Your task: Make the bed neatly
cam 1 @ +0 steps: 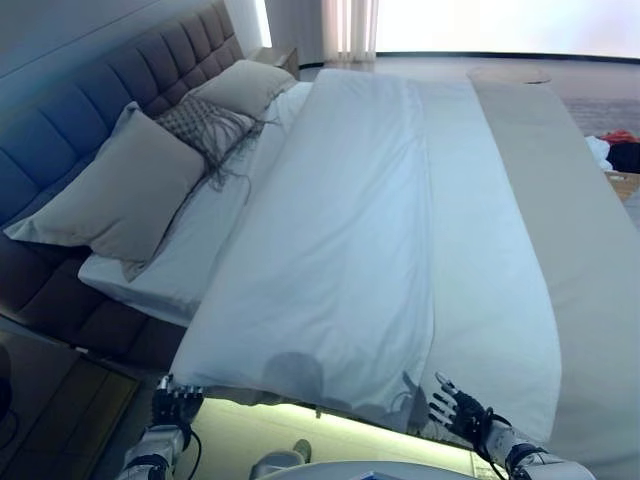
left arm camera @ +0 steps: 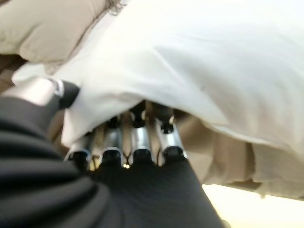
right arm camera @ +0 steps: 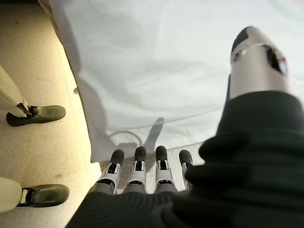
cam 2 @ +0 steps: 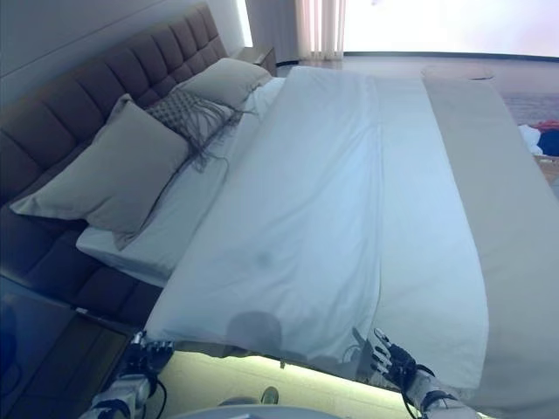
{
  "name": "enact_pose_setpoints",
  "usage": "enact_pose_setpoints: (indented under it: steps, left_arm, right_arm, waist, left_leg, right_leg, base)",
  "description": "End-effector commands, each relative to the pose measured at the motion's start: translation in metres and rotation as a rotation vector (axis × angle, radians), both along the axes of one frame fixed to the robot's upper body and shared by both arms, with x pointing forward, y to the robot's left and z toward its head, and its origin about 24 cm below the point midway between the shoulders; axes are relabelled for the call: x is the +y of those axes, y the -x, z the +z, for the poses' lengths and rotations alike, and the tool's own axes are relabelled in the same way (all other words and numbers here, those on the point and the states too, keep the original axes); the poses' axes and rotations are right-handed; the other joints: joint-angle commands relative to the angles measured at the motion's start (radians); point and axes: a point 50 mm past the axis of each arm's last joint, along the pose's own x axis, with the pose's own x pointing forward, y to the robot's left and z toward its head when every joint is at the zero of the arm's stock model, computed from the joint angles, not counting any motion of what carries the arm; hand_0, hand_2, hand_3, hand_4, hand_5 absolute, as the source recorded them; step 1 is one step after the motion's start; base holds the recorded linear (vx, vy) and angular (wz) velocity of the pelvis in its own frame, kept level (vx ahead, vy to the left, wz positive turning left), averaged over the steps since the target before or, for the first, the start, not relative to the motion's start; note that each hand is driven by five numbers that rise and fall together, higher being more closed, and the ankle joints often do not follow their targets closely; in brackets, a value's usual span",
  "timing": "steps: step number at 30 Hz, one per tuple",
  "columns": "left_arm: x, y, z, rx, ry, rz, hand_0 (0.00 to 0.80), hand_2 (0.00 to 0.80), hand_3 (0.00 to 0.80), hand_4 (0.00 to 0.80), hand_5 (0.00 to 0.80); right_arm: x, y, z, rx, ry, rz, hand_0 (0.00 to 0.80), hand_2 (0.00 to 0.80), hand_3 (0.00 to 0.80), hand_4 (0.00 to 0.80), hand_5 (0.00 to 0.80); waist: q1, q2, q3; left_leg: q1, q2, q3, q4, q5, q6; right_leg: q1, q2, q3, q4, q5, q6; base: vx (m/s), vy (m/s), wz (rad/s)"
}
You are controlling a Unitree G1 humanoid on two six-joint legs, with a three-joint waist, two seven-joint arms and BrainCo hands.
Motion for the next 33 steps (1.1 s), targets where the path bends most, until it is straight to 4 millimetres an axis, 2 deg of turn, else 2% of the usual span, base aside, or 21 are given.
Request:
enact_pose_setpoints:
  steps: [1, 3, 4, 5, 18, 26, 29, 33]
  left_arm:
    - [0.070, 0.092, 0.009, 0.224, -0.196, 0.251, 0.800, 0.800, 0.800, 0.800, 0.800]
    - [0.062, 0.089, 0.004, 0.218, -0.170, 0.225, 0.800, 0.800, 0.800, 0.800, 0.800]
    - [0.059, 0.088, 0.003, 0.218, -0.165, 0.222, 0.562, 0.562, 0.562, 0.562, 0.562]
    - [0.057, 0.089, 0.002, 0.226, -0.156, 0.221, 0.000, 0.000, 0.000, 0.000, 0.000]
    - [0.035, 0.103, -0.011, 0.378, -0.089, 0.100, 0.000, 0.000, 0.000, 0.000, 0.000]
    - [0.036, 0.123, -0.013, 0.476, -0.111, 0.045, 0.000, 0.000, 0.000, 0.000, 0.000]
    - [0.035, 0.120, -0.013, 0.515, -0.176, -0.045, 0.000, 0.000, 0.000, 0.000, 0.000]
    - [0.022, 0.099, -0.018, 0.526, -0.232, -0.204, 0.000, 0.000, 0.000, 0.000, 0.000]
  right_arm:
    - [0.000, -0.014, 0.005, -0.077, -0.021, -0.042, 0.000, 0.000, 0.000, 0.000, 0.000]
    - [0.000, -0.015, 0.006, -0.077, -0.021, -0.038, 0.000, 0.000, 0.000, 0.000, 0.000]
    - [0.000, -0.015, 0.006, -0.079, -0.020, -0.039, 0.000, 0.000, 0.000, 0.000, 0.000]
    - [-0.001, -0.016, 0.007, -0.083, -0.022, -0.040, 0.000, 0.000, 0.000, 0.000, 0.000]
    - [0.004, -0.024, 0.009, -0.131, -0.048, -0.025, 0.000, 0.000, 0.000, 0.000, 0.000]
    - [0.001, -0.023, 0.010, -0.131, -0.055, -0.043, 0.000, 0.000, 0.000, 0.000, 0.000]
    - [0.003, -0.025, 0.010, -0.136, -0.049, -0.034, 0.000, 0.000, 0.000, 0.000, 0.000]
    - [0.007, -0.022, 0.008, -0.133, -0.022, 0.012, 0.000, 0.000, 0.000, 0.000, 0.000]
  waist:
    - [0.141, -0.065, 0.064]
    - [0.142, -0.069, 0.068]
    - [0.143, -0.071, 0.070]
    - [0.145, -0.072, 0.071]
    - [0.143, -0.088, 0.086]
    - [0.140, -0.090, 0.079]
    - [0.126, -0.094, 0.068]
    - [0.088, -0.099, 0.048]
  left_leg:
    - [-0.028, -0.031, -0.001, 0.032, 0.001, 0.021]
    - [-0.029, -0.029, -0.002, 0.036, -0.001, 0.022]
    - [-0.030, -0.029, -0.003, 0.037, -0.001, 0.023]
    - [-0.030, -0.029, -0.004, 0.039, -0.002, 0.024]
    - [-0.021, -0.030, 0.004, 0.070, -0.023, 0.033]
    - [0.004, -0.039, 0.005, 0.065, -0.031, 0.039]
    - [0.018, -0.039, 0.019, 0.041, -0.025, 0.040]
    - [0.025, -0.035, 0.060, 0.010, -0.016, 0.040]
  right_leg:
    - [-0.037, -0.084, -0.012, 0.124, -0.009, 0.030]
    - [-0.039, -0.082, -0.011, 0.129, -0.011, 0.026]
    - [-0.039, -0.081, -0.010, 0.130, -0.012, 0.026]
    - [-0.039, -0.080, -0.010, 0.130, -0.012, 0.025]
    - [-0.028, -0.081, -0.010, 0.150, -0.020, 0.020]
    - [-0.012, -0.082, 0.003, 0.142, -0.013, 0.027]
    - [-0.008, -0.080, 0.017, 0.121, 0.001, 0.035]
    - [-0.018, -0.077, 0.051, 0.085, 0.032, 0.050]
  base:
    - [-0.018, 0.024, 0.06]
    - [-0.026, 0.016, 0.08]
    - [-0.028, 0.002, 0.12]
    - [-0.025, -0.008, 0.14]
    - [-0.014, 0.006, 0.36]
    - [0.008, -0.006, -0.02]
    - [0.019, -0.017, -0.11]
    - [-0.015, -0.020, -0.15]
